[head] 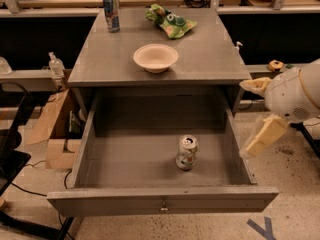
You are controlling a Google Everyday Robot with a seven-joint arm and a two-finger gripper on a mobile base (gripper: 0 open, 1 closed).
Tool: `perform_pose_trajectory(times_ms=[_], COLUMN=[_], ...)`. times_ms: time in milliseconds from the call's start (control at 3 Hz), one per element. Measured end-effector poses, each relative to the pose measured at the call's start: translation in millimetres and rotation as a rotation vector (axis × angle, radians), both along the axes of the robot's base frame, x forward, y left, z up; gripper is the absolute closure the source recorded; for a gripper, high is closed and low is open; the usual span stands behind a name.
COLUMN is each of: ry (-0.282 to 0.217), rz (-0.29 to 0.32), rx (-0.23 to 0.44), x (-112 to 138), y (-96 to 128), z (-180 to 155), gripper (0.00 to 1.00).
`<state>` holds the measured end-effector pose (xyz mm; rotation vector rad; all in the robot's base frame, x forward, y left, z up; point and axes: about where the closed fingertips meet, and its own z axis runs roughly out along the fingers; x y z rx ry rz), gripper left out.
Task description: Pick 7up can from top drawer and place on counter
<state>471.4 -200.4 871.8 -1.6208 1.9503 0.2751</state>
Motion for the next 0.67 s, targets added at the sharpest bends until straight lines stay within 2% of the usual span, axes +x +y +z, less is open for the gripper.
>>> perform_pose_trajectory(times_ms=[333, 667], ry=[-0.110, -0.185], rz=[0.043, 0.098], rx=[0.262, 0.437], x=[48, 85], y=[30, 58], z=[-41, -69], gripper=[0.00, 0.00])
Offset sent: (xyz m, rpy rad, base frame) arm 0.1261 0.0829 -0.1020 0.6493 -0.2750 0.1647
